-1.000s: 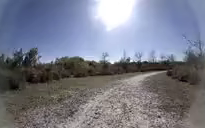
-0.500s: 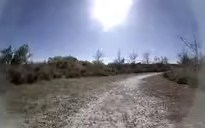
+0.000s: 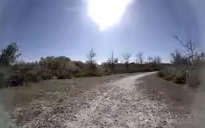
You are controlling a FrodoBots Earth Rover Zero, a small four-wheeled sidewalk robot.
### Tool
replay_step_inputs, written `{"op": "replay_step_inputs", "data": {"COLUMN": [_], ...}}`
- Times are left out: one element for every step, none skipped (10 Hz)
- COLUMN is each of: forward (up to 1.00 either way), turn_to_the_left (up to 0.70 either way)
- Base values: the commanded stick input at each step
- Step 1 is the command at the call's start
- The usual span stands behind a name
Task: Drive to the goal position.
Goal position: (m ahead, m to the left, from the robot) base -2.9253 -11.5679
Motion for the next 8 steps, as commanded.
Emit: {"op": "replay_step_inputs", "data": {"forward": [0.7,0.7,0.7,0.7,0.7,0.7,0.7,0.7], "turn_to_the_left": [-0.06,-0.09,-0.03,0.0,0.0,0.0,0.0,0.0]}}
